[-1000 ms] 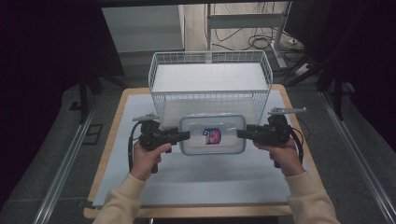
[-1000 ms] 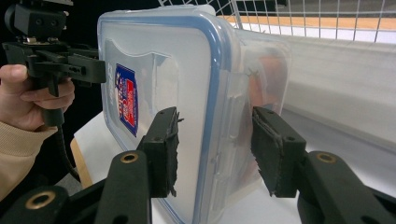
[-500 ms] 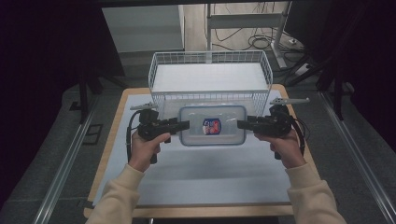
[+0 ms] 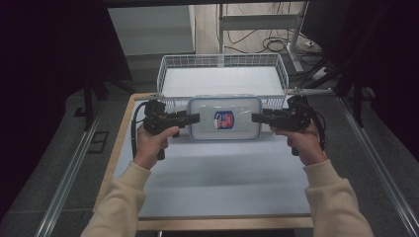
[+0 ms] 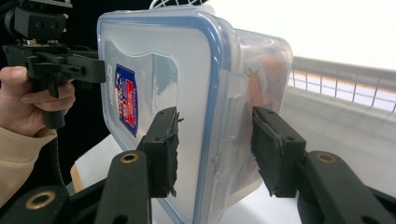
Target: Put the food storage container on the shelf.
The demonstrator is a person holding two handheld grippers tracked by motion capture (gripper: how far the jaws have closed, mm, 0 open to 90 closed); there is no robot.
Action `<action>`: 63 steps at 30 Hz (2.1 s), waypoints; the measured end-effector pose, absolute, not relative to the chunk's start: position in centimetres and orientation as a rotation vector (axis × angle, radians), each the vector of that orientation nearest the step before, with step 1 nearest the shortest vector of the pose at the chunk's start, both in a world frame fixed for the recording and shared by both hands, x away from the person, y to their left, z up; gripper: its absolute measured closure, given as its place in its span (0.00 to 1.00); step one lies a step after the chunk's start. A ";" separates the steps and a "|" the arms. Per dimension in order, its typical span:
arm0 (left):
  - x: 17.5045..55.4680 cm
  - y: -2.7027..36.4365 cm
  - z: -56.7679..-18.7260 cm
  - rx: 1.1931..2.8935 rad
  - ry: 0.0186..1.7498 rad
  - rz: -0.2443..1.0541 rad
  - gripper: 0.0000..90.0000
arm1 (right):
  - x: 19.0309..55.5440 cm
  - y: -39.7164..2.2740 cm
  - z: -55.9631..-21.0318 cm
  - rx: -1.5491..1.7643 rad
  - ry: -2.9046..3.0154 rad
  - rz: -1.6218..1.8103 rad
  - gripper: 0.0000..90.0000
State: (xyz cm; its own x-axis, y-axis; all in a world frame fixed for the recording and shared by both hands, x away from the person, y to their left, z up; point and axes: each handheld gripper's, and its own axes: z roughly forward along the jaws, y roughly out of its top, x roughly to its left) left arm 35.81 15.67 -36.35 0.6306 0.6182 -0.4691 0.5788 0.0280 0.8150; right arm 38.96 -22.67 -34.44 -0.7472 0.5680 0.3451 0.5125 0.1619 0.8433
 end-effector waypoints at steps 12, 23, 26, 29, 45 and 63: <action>39.2 15.9 -33.3 1.626 0.993 0.047 0.51 | 42.1 -22.5 -30.9 1.093 2.343 1.664 0.58; 44.5 16.6 -31.1 1.626 1.010 0.021 0.51 | 46.8 -21.9 -28.7 1.135 2.343 1.662 0.58; 45.9 16.8 -30.7 1.631 1.013 0.016 0.51 | 48.6 -21.6 -28.2 1.158 2.349 1.658 0.58; 47.3 16.9 -30.8 1.628 1.030 -0.002 0.51 | 49.7 -21.5 -28.2 1.184 2.357 1.653 0.58; 51.5 16.6 -31.5 1.561 1.162 -0.087 0.47 | 53.6 -21.2 -29.0 1.426 2.329 1.668 0.54; 52.7 16.4 -32.3 1.522 1.242 -0.028 0.29 | 53.7 -20.6 -29.3 1.529 2.170 1.558 0.49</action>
State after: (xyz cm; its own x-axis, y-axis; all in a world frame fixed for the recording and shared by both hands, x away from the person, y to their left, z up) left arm 52.72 16.42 -32.29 0.4464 0.6648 -0.5990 0.6910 0.1692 0.7028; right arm 53.72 -20.61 -29.35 -0.5049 0.7320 0.4574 0.6675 -0.0048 0.7446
